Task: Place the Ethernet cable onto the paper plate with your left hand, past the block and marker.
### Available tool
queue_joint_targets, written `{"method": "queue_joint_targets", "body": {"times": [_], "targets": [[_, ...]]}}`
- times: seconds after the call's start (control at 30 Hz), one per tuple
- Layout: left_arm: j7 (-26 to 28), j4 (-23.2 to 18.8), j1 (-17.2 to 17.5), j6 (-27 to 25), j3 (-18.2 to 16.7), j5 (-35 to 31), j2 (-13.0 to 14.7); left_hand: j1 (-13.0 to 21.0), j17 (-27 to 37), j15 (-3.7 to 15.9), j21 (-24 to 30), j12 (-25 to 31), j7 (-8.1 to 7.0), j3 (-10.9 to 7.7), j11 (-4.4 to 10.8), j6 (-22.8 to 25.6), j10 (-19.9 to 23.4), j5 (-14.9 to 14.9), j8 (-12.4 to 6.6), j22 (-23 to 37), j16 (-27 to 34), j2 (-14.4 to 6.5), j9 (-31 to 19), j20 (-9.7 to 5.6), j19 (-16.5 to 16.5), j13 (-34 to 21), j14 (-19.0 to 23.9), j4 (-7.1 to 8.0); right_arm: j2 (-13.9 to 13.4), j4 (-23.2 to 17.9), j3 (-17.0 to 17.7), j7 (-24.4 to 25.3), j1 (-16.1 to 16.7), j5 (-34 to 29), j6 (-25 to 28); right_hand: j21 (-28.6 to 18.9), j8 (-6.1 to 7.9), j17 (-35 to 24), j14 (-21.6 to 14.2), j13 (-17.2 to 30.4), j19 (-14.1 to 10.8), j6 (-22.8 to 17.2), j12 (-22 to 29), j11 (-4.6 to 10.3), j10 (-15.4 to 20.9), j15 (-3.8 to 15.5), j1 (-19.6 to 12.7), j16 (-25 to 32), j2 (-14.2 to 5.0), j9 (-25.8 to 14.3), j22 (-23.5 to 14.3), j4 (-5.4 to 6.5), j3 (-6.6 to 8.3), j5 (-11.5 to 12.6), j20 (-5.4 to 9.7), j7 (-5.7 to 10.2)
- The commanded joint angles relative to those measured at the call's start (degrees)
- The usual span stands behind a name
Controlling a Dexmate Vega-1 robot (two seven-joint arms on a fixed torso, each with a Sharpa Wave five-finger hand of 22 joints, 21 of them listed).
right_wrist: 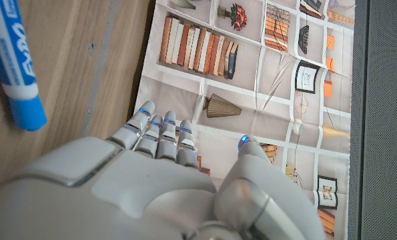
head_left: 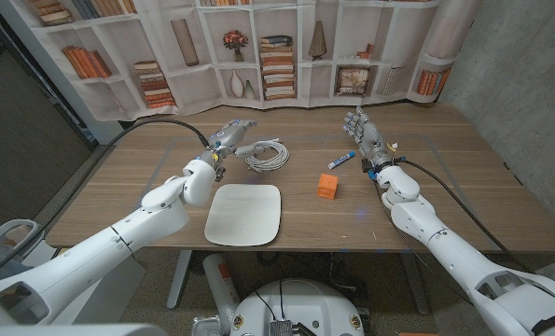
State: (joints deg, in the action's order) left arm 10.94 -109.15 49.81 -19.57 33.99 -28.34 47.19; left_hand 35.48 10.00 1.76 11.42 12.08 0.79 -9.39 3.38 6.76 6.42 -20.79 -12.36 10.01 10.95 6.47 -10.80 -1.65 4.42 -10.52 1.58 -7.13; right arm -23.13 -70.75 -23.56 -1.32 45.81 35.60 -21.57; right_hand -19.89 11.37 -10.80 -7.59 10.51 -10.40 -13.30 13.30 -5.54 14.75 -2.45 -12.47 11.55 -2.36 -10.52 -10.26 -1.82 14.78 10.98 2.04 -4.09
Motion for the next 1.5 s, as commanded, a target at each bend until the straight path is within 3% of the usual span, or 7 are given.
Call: {"method": "queue_joint_targets", "body": {"times": [0.03,0.87,1.33,1.5], "targets": [[-3.27,2.31,-3.03,-1.07,2.58,0.10,-1.30,0.66,0.13,0.64,-0.10,-0.06,-0.33,0.16,0.52,0.38,0.28,-0.34,-0.10,0.08,-0.26,0.18,-0.12,0.13,-0.21,-0.30,0.26,-0.24,-0.57,-1.13,0.28,0.19,0.82,0.35,0.47,0.30,-0.06,-0.11,-0.47,0.18,-0.36,-0.59,-0.10,-0.02,0.35,0.18,-0.41,-0.28,-0.29,-0.25,-0.20,-0.27,-0.01,0.01,0.87,-0.03],[-9.39,1.09,-6.07,-7.45,6.97,-4.00,-1.56,1.53,0.14,0.85,-0.27,0.11,-0.70,0.87,1.01,1.73,1.23,-0.59,-0.35,0.13,-0.20,0.82,-0.14,0.12,0.25,-0.31,0.56,-0.48,-0.34,-0.91,0.10,-0.43,0.79,0.60,0.34,0.63,-0.08,-0.12,-0.67,0.18,-0.63,-0.63,-0.21,0.01,0.44,0.10,-0.36,-0.28,-0.38,-0.25,-0.22,-0.39,-0.04,-0.01,0.82,-0.04],[-10.47,3.36,-7.94,-4.96,8.20,-3.57,-2.58,2.31,0.14,1.43,-0.16,0.32,-1.18,1.17,1.88,2.91,2.34,-0.87,-0.54,0.16,0.06,0.72,-0.17,0.07,0.08,-0.32,1.60,-0.53,-0.53,-1.54,0.24,-0.14,1.06,0.60,0.42,0.83,-0.10,-0.13,-0.76,0.19,-0.76,-0.63,-0.26,-0.01,0.48,0.12,-0.34,-0.28,-0.41,-0.26,-0.23,-0.46,-0.06,-0.02,0.81,-0.02],[-10.64,4.51,-8.36,-3.72,8.02,-2.15,-3.18,3.15,0.14,1.38,0.55,0.12,-1.11,1.22,1.23,3.22,2.29,-1.11,-0.45,0.15,-0.07,0.41,-0.19,1.38,-2.01,-0.32,1.63,-0.61,-0.45,-1.52,0.29,0.00,1.10,0.63,0.35,0.87,-0.09,-0.14,-0.78,0.19,-0.83,-0.65,-0.30,-0.05,0.45,0.12,-0.34,-0.29,-0.43,-0.26,-0.23,-0.48,-0.06,-0.02,0.82,-0.01]]}}
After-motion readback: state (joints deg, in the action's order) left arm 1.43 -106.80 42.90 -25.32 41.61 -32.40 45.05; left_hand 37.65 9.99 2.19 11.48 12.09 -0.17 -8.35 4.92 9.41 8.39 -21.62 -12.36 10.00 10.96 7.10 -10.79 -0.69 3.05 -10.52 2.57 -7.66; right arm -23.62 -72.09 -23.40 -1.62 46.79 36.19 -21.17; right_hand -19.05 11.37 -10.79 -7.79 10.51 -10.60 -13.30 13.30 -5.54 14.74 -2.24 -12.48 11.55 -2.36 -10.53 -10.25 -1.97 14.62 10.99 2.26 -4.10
